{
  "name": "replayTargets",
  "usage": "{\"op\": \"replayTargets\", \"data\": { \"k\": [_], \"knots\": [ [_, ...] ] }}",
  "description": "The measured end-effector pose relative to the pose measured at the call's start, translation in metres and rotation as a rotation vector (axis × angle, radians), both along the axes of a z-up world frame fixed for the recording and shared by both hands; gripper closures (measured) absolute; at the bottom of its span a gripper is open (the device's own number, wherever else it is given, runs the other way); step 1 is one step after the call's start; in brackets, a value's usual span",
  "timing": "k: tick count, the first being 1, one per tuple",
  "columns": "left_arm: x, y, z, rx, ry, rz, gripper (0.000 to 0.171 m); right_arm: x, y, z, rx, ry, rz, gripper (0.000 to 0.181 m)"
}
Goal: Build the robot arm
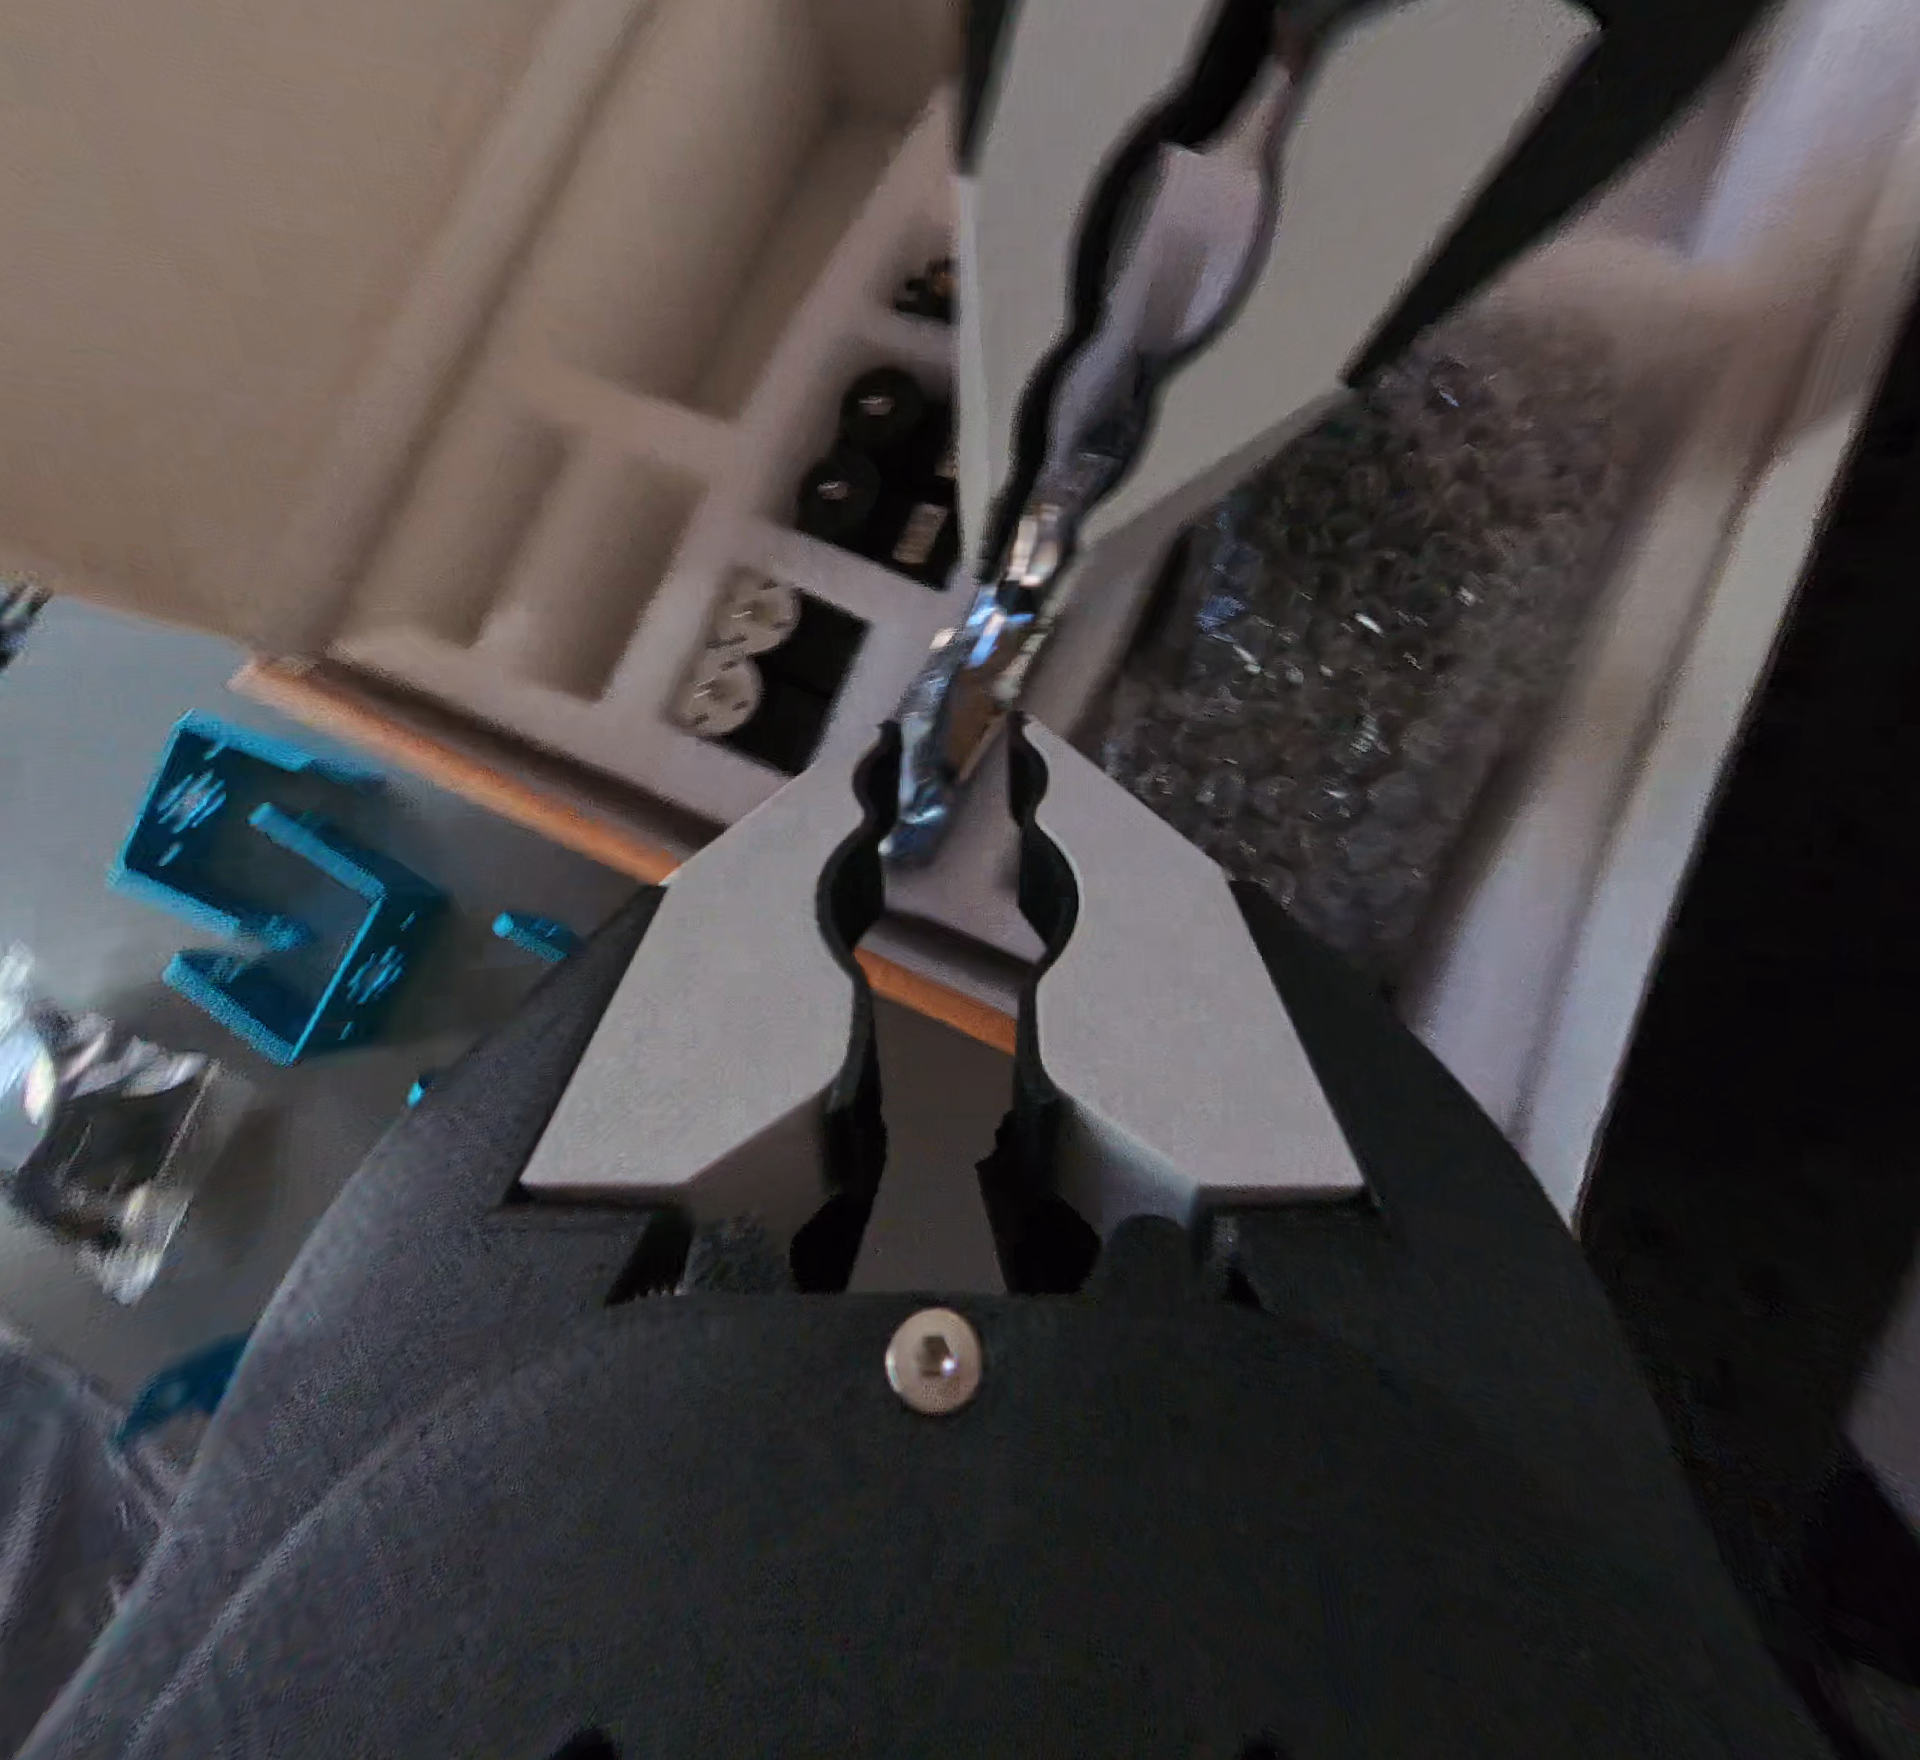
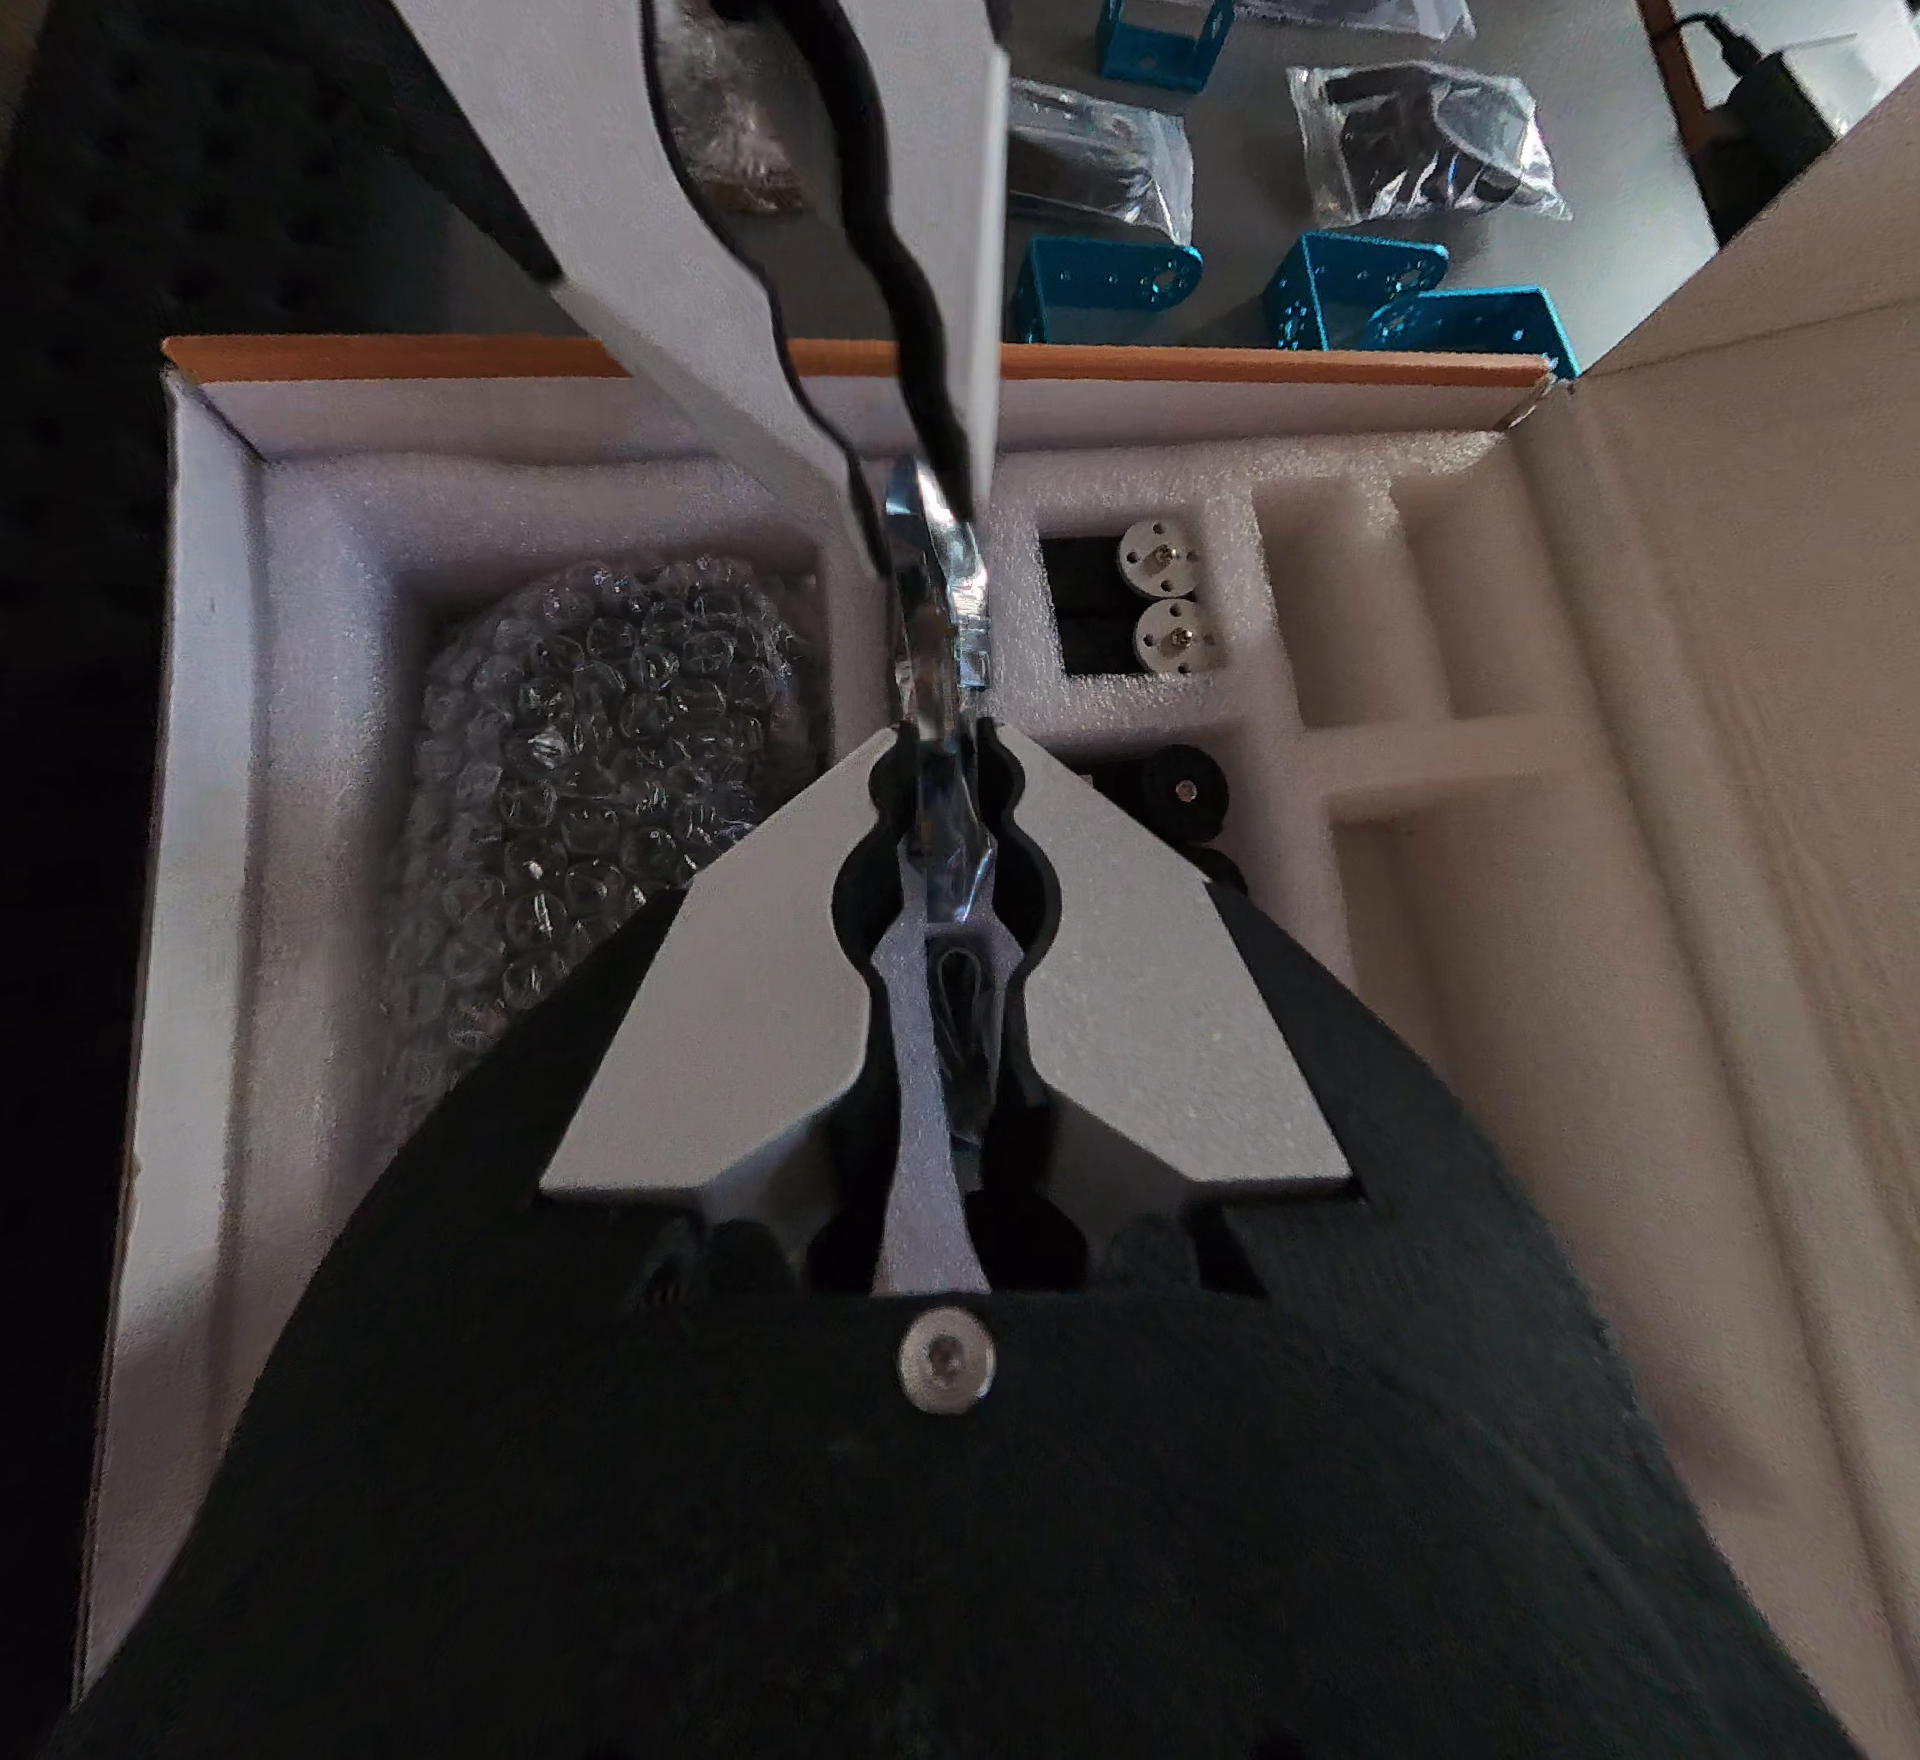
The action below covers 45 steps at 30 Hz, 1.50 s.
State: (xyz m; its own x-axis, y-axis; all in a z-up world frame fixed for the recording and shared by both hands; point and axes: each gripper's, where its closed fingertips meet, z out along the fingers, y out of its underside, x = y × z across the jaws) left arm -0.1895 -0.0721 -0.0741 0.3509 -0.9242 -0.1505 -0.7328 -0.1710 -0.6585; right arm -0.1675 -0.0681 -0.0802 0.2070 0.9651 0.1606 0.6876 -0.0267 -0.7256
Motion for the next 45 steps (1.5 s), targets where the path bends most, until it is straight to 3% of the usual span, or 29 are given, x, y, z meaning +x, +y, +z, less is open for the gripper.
{"op": "replayTargets", "data": {
  "k": [2,5,9,12,20,23,26,29,33,38,42,45],
  "knots": [
    [0.006,-0.007,-0.011,-0.048,0.089,-0.099,0.144,0.003,0.0,0.0,0.001,-0.024,0.017,0.171],
    [-0.002,0.011,-0.003,0.04,0.189,-0.1,0.141,0.004,0.0,-0.004,-0.007,-0.045,0.02,0.173],
    [-0.011,0.005,-0.024,-0.009,0.34,-0.19,0.133,0.004,0.005,-0.004,0.047,-0.029,0.01,0.18],
    [-0.008,0.003,-0.021,-0.024,0.338,-0.223,0.142,0.005,0.004,-0.003,0.042,-0.025,-0.002,0.181],
    [-0.009,0.0,-0.015,-0.06,0.356,-0.249,0.141,0.005,0.003,0.001,-0.029,0.027,-0.005,0.181],
    [-0.005,-0.002,-0.005,-0.116,0.33,-0.266,0.152,0.005,0.004,0.001,-0.035,0.031,-0.007,0.181],
    [0.008,-0.004,0.002,-0.152,0.273,-0.288,0.149,0.004,0.004,-0.001,-0.037,0.02,-0.006,0.181],
    [0.013,0.0,-0.011,-0.112,0.331,-0.305,0.142,0.005,0.003,0.001,-0.054,0.036,-0.004,0.181],
    [0.023,0.001,-0.015,-0.058,0.312,-0.33,0.162,0.005,0.002,0.0,-0.075,0.045,0.002,0.181],
    [0.023,0.003,-0.017,-0.096,0.211,-0.289,0.169,0.004,0.002,-0.001,-0.085,0.066,0.024,0.181],
    [0.022,0.003,-0.016,-0.104,0.186,-0.278,0.17,0.017,0.002,0.026,-0.123,0.199,0.014,0.165],
    [0.022,0.003,-0.015,-0.082,0.191,-0.281,0.17,0.036,-0.003,0.021,-0.082,0.134,0.037,0.148]
  ]
}}
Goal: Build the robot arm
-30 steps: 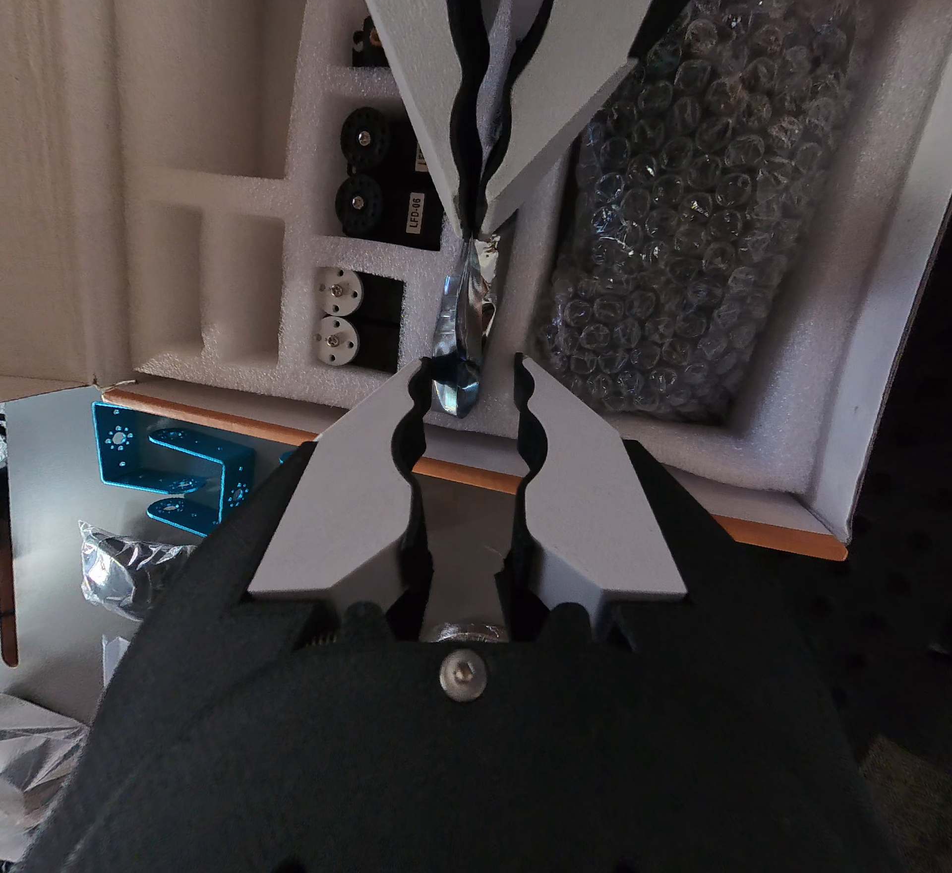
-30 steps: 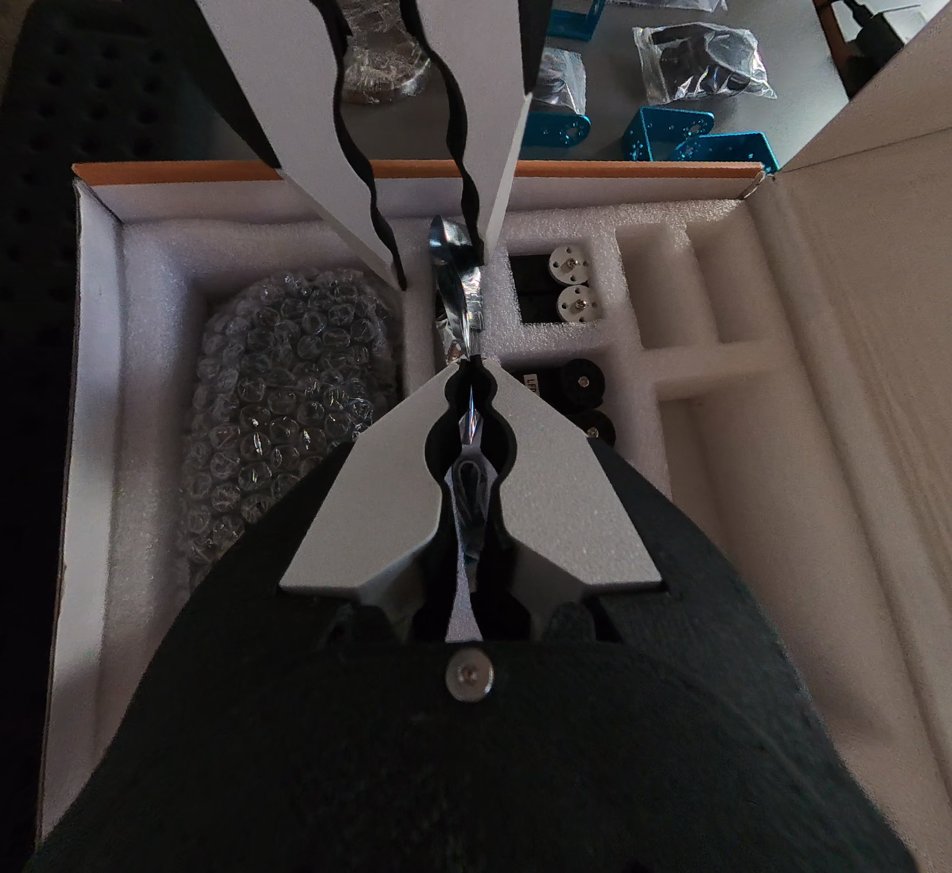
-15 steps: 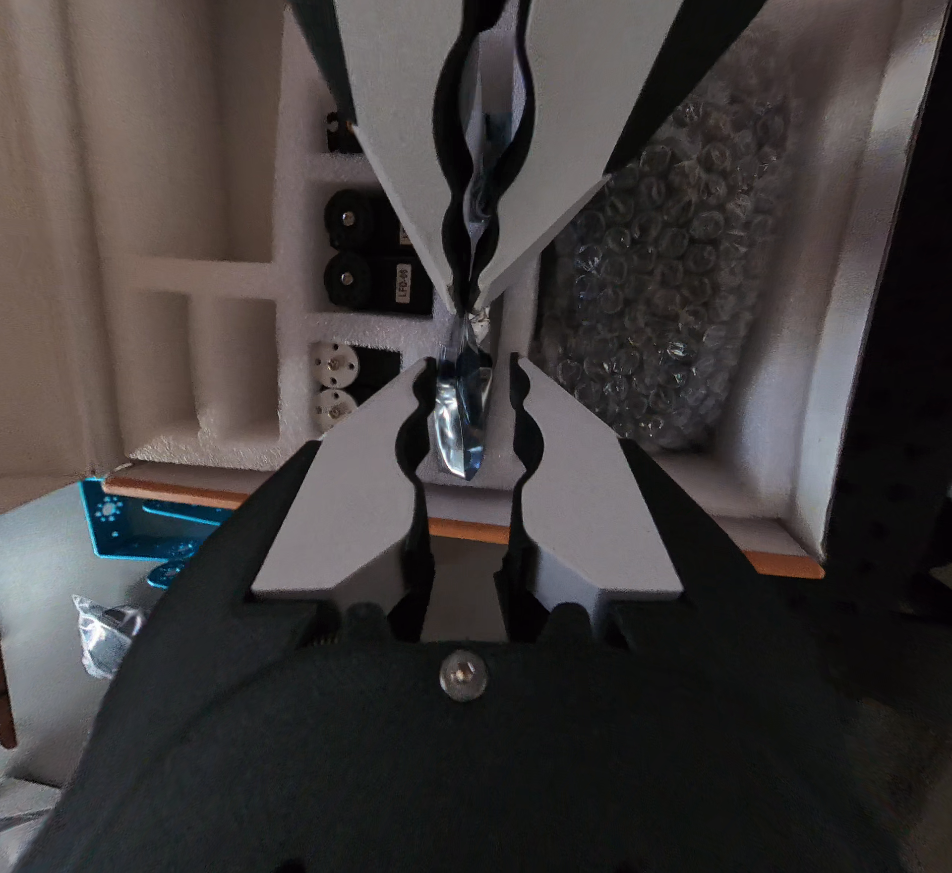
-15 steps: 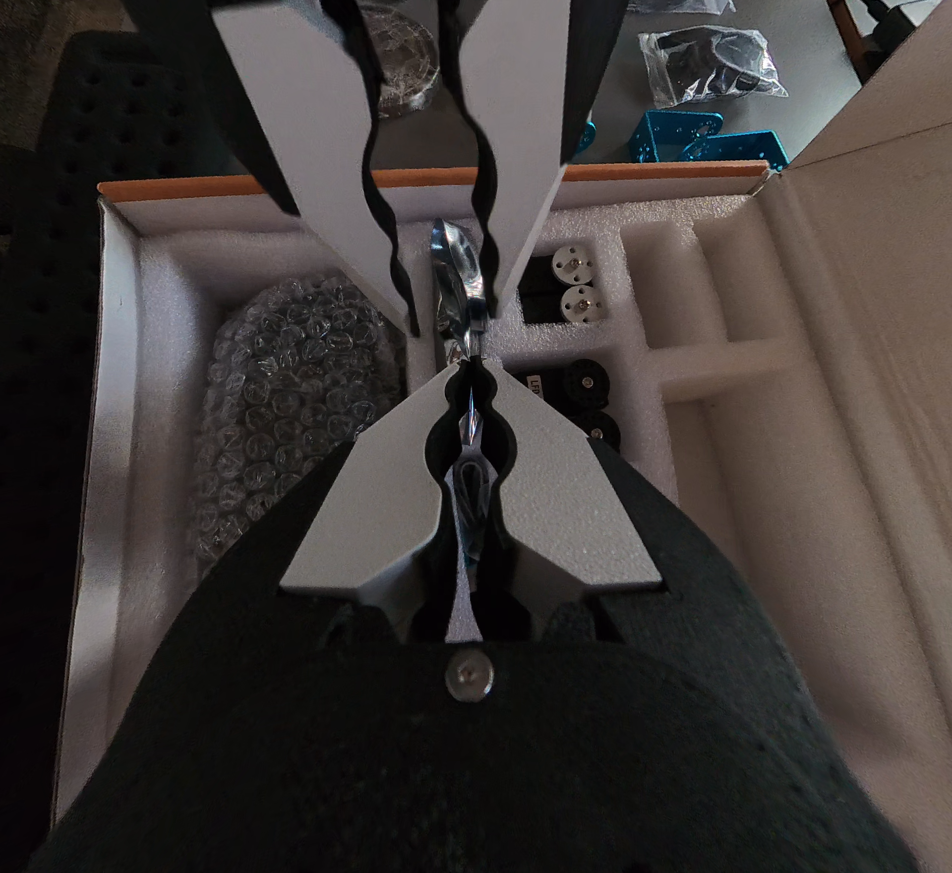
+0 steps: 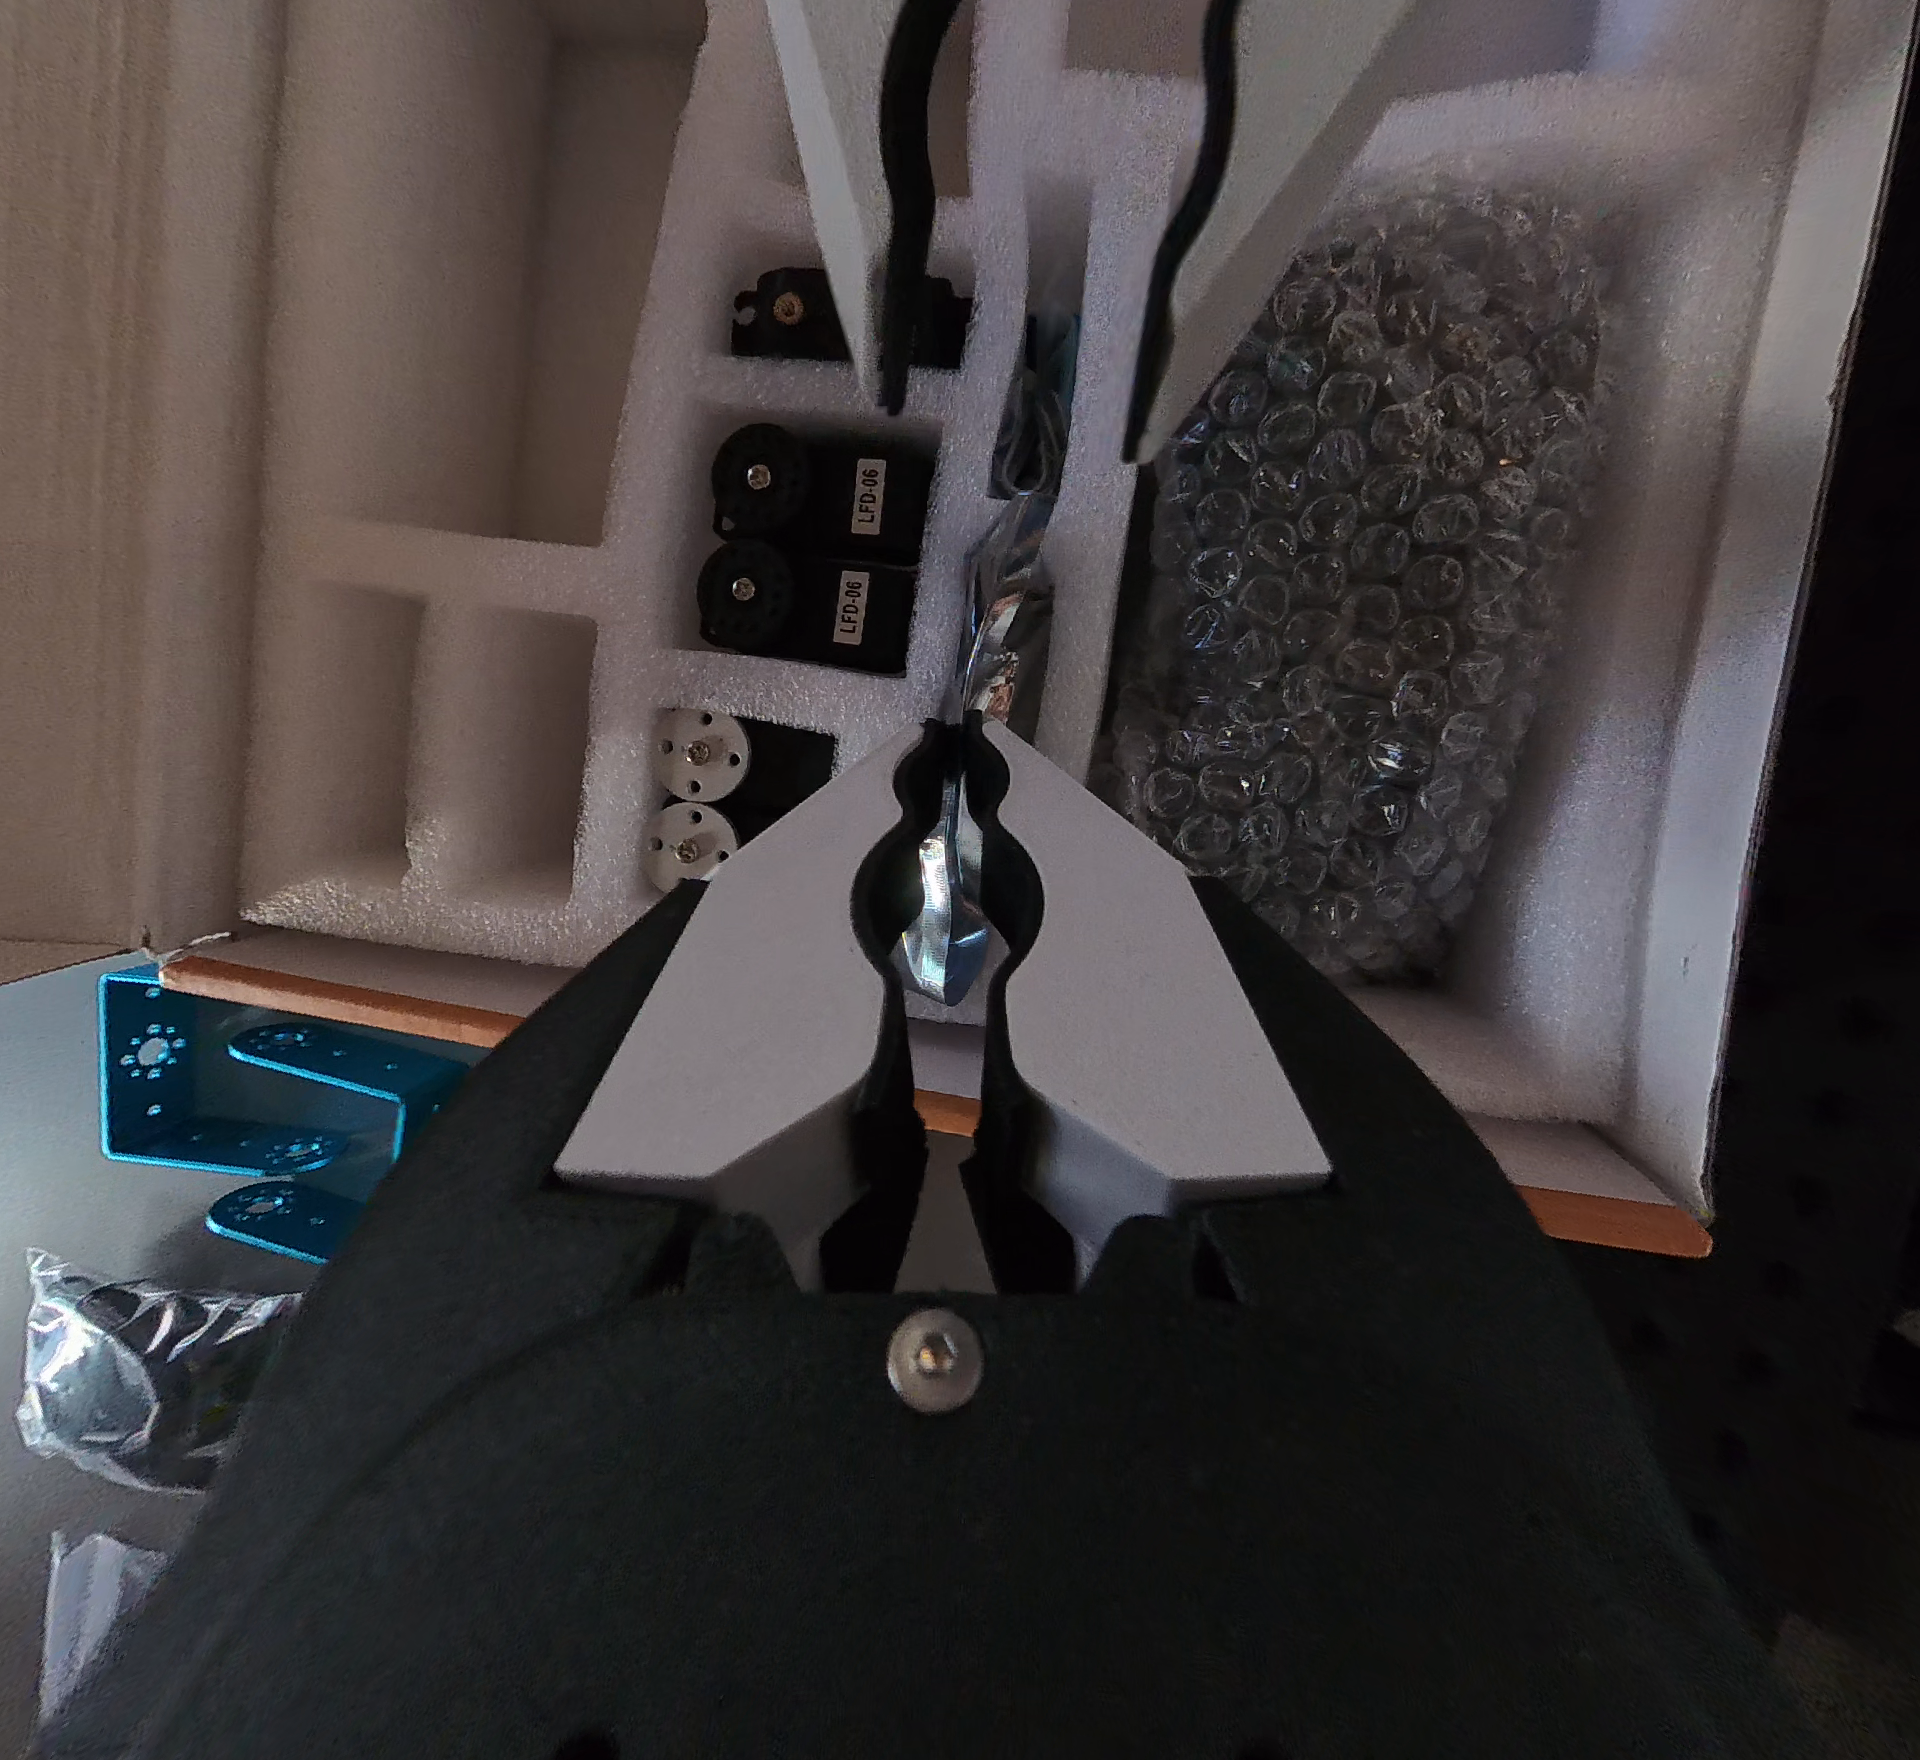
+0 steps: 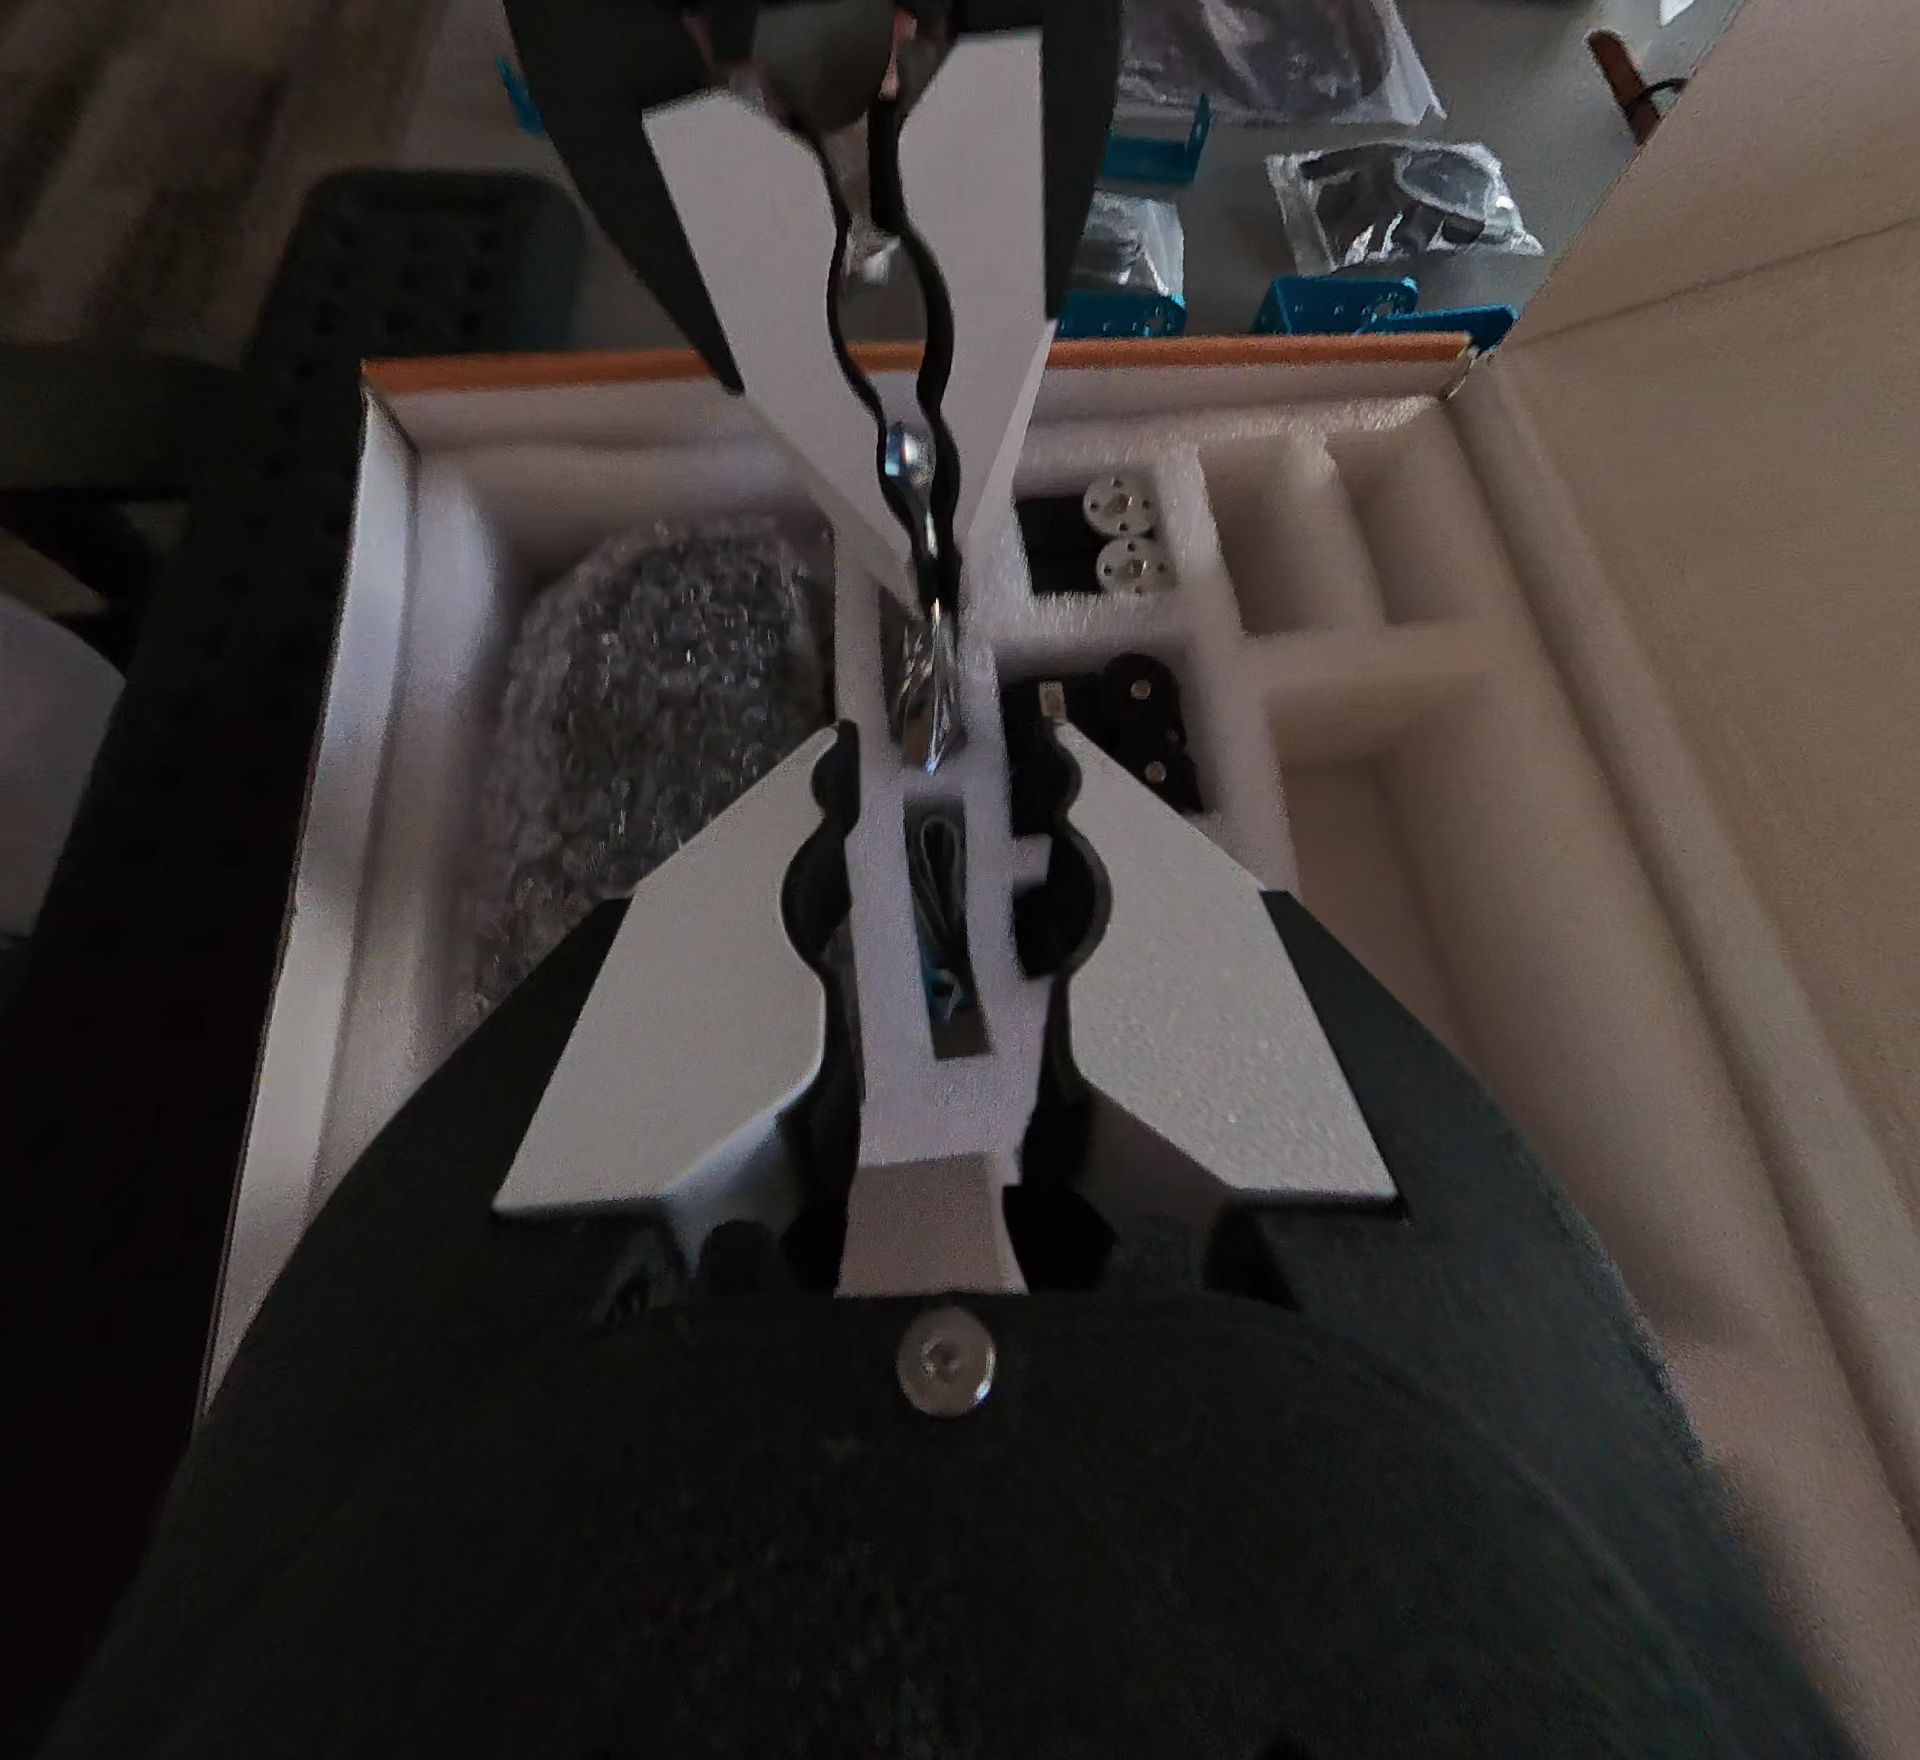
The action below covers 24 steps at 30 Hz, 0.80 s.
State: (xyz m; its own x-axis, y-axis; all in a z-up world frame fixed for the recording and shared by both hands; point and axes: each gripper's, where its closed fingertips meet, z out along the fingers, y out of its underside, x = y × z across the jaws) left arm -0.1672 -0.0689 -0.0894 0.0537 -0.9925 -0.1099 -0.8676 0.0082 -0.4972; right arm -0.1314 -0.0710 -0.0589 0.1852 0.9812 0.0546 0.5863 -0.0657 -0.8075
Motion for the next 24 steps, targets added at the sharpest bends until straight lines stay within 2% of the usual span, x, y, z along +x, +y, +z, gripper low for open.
{"op": "replayTargets", "data": {
  "k": [5,6,11,15,20,24],
  "knots": [
    [0.0,-0.001,0.001,0.037,0.012,-0.001,0.171,0.004,-0.002,-0.029,-0.001,-0.1,-0.031,0.157],
    [0.0,-0.001,0.001,0.037,0.011,0.004,0.171,0.002,-0.004,-0.028,-0.016,-0.084,-0.025,0.161],
    [0.001,-0.002,0.005,0.044,0.004,0.006,0.171,-0.004,-0.006,-0.022,-0.022,-0.027,-0.018,0.154],
    [0.0,-0.001,0.002,0.11,0.035,-0.019,0.171,-0.006,-0.006,-0.033,-0.071,-0.073,-0.021,0.157],
    [-0.001,-0.003,0.005,0.195,0.032,-0.031,0.171,-0.005,-0.006,-0.038,-0.017,-0.123,-0.013,0.158],
    [-0.003,-0.003,0.006,0.191,0.017,-0.013,0.171,-0.006,-0.005,-0.039,-0.038,-0.118,-0.013,0.158]
  ]
}}
